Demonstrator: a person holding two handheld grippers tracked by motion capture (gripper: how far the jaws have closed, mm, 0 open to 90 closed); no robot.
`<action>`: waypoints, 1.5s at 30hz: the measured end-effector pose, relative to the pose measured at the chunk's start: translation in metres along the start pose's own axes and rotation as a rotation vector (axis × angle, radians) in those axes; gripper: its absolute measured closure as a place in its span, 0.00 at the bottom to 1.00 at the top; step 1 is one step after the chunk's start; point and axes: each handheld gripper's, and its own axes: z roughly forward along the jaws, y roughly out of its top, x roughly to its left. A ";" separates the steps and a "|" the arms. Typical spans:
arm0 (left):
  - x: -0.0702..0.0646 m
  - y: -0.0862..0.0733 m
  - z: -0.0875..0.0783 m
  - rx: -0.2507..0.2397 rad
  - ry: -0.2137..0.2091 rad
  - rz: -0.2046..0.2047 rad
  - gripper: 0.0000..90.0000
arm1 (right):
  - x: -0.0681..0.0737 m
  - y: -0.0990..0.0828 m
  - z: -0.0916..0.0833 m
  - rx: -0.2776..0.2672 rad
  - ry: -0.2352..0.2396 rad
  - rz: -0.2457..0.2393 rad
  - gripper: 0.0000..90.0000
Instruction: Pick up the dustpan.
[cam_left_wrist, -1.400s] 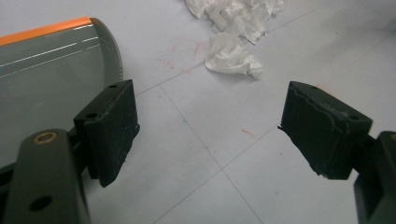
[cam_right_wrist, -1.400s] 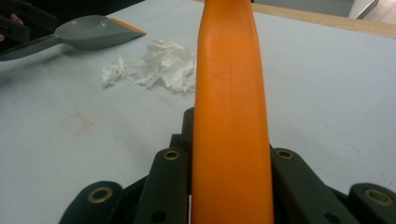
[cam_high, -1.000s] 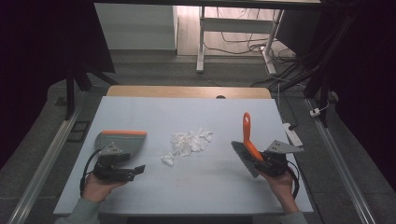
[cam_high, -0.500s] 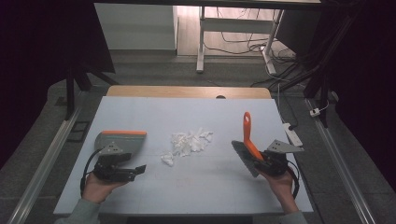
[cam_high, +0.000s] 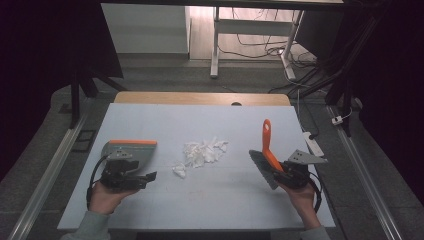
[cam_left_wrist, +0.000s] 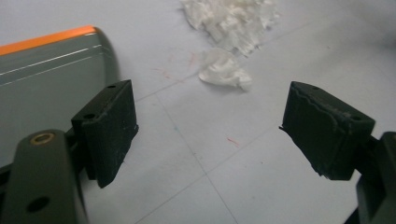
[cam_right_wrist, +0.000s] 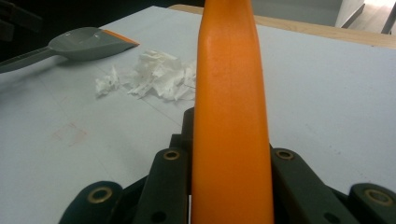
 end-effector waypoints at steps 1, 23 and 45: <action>0.000 0.001 -0.001 -0.002 -0.001 -0.010 0.20 | 0.000 0.000 0.000 0.001 0.000 -0.002 0.85; 0.034 -0.006 -0.031 -0.001 0.113 -0.125 0.20 | 0.001 0.001 0.002 0.009 -0.023 -0.013 0.85; 0.062 -0.030 -0.006 0.207 0.199 -0.263 0.14 | 0.002 -0.002 0.004 0.027 -0.020 -0.020 0.85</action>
